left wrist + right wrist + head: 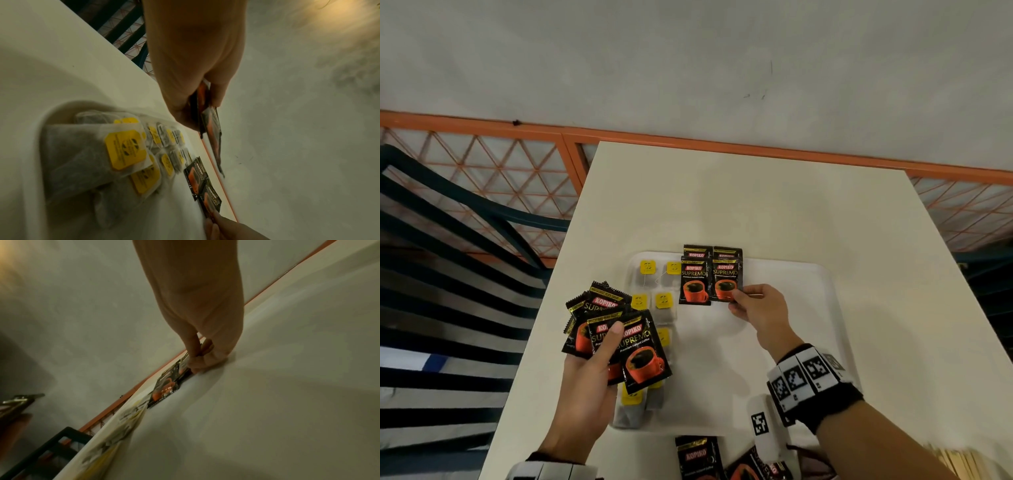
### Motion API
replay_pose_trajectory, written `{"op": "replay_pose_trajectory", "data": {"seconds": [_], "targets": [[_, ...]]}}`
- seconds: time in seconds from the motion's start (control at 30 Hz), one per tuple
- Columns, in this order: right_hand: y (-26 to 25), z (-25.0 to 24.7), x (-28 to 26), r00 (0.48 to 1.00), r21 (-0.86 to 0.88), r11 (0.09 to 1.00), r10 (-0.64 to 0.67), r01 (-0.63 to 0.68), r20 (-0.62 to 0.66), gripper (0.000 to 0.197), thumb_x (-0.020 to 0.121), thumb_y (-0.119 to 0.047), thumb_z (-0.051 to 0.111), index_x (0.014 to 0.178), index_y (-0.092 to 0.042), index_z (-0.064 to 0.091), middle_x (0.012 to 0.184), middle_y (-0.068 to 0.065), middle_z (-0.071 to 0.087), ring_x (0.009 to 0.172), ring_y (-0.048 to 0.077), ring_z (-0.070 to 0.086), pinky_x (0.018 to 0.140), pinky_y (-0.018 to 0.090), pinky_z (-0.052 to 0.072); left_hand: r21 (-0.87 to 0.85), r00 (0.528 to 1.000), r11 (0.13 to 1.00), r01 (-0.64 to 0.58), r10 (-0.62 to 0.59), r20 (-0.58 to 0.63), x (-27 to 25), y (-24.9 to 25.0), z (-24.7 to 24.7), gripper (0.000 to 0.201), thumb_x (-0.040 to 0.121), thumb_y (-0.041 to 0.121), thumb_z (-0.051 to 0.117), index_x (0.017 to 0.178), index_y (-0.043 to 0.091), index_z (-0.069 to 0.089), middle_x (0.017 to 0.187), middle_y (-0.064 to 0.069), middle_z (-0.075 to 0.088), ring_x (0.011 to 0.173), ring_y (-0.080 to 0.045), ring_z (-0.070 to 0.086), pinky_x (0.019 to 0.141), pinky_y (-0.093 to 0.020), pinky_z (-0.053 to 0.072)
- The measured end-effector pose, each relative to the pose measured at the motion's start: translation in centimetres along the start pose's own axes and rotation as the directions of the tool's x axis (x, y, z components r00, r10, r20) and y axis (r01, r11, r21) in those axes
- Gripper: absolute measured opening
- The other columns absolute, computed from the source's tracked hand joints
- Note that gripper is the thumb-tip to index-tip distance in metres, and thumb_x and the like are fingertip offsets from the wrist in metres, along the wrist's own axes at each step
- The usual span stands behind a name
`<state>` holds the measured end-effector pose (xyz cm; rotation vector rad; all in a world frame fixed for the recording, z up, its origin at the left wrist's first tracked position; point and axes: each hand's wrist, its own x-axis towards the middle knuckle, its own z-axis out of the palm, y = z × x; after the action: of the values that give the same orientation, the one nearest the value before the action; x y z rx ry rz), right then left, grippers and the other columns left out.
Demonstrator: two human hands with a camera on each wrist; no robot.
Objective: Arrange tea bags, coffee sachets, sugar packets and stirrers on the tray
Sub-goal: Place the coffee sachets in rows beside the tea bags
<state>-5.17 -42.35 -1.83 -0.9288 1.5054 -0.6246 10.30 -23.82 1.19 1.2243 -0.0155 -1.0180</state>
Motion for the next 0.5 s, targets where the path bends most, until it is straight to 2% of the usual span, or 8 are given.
{"op": "replay_pose_trajectory", "data": {"seconds": [0.03,0.1,0.17,0.23,0.3,0.4,0.43,0.5], "targets": [[0.1,0.1,0.0,1.0,-0.038,0.999,-0.017,0.016,-0.026,0.015,0.082,-0.005,0.067,0.081,-0.011,0.053,0.078,0.01,0.063,0.059,0.017,0.062,0.061,0.023,0.057,0.0,1.0,1.0,0.001,-0.001,0.0,0.0,0.0,0.0,0.037,0.087,0.012,0.054,0.124,0.016,0.055,0.11,-0.009,0.068,0.087,-0.019,0.071,0.058,-0.03,0.059],[0.3,0.2,-0.2,0.995,-0.156,0.985,-0.082,0.072,-0.062,0.018,0.082,-0.01,0.068,0.08,-0.014,0.05,0.077,0.007,0.062,0.06,0.015,0.06,0.058,0.022,0.052,0.007,1.0,1.0,0.004,-0.004,0.005,0.0,-0.1,0.1,0.038,0.086,0.013,0.055,0.123,0.016,0.055,0.113,-0.01,0.067,0.091,-0.019,0.07,0.066,-0.033,0.06],[0.5,0.3,-0.2,0.98,-0.344,0.927,-0.184,0.147,-0.077,0.02,0.082,-0.017,0.069,0.087,-0.012,0.051,0.08,0.004,0.059,0.069,0.016,0.057,0.057,0.019,0.044,0.013,1.0,1.0,0.006,-0.006,0.019,-0.1,-0.1,0.2,0.042,0.081,0.016,0.058,0.124,0.017,0.055,0.115,-0.01,0.067,0.094,-0.02,0.069,0.071,-0.034,0.059],[0.7,0.2,-0.3,0.962,-0.456,0.866,-0.264,0.204,-0.072,0.026,0.082,-0.022,0.069,0.097,-0.01,0.051,0.087,0.005,0.057,0.079,0.018,0.054,0.062,0.021,0.039,0.01,1.0,1.0,0.003,-0.004,0.025,-0.3,-0.1,0.5,0.055,0.071,0.021,0.065,0.125,0.016,0.054,0.113,-0.01,0.068,0.093,-0.022,0.07,0.064,-0.034,0.06],[0.6,0.2,-0.8,0.94,-0.502,0.822,-0.338,0.268,-0.053,0.026,0.085,-0.024,0.065,0.101,-0.009,0.051,0.097,0.006,0.054,0.081,0.015,0.05,0.064,0.015,0.036,0.002,0.999,1.0,0.0,0.0,0.034,-0.4,-0.1,0.8,0.055,0.073,0.019,0.065,0.126,0.014,0.053,0.111,-0.01,0.069,0.09,-0.021,0.07,0.058,-0.031,0.058],[0.1,0.6,-3.0,0.895,-0.485,0.764,-0.435,0.425,0.099,0.014,0.09,-0.027,0.057,0.092,-0.014,0.055,0.091,0.001,0.058,0.072,0.003,0.048,0.059,0.007,0.036,-0.015,0.999,1.0,0.016,-0.015,0.049,-0.5,-0.2,1.4,0.039,0.086,0.01,0.056,0.125,0.013,0.054,0.111,-0.011,0.068,0.092,-0.024,0.069,0.058,-0.031,0.058],[-0.1,0.8,-4.1,0.885,-0.454,0.761,-0.423,0.463,0.193,0.016,0.091,-0.03,0.055,0.089,-0.014,0.057,0.084,-0.002,0.058,0.07,0.001,0.048,0.06,0.009,0.036,-0.013,0.998,1.0,0.021,-0.021,0.052,-0.6,-0.3,1.6,0.038,0.086,0.011,0.056,0.124,0.014,0.054,0.111,-0.011,0.068,0.095,-0.025,0.069,0.06,-0.034,0.059],[-0.2,1.1,-6.5,0.845,-0.369,0.794,-0.312,0.483,0.434,0.023,0.092,-0.036,0.051,0.088,-0.015,0.059,0.076,-0.006,0.058,0.067,0.003,0.05,0.062,0.012,0.04,0.0,0.998,1.0,0.029,-0.029,0.055,-0.6,-0.3,2.0,0.04,0.082,0.014,0.058,0.122,0.014,0.055,0.111,-0.011,0.069,0.099,-0.026,0.068,0.068,-0.038,0.059]]}}
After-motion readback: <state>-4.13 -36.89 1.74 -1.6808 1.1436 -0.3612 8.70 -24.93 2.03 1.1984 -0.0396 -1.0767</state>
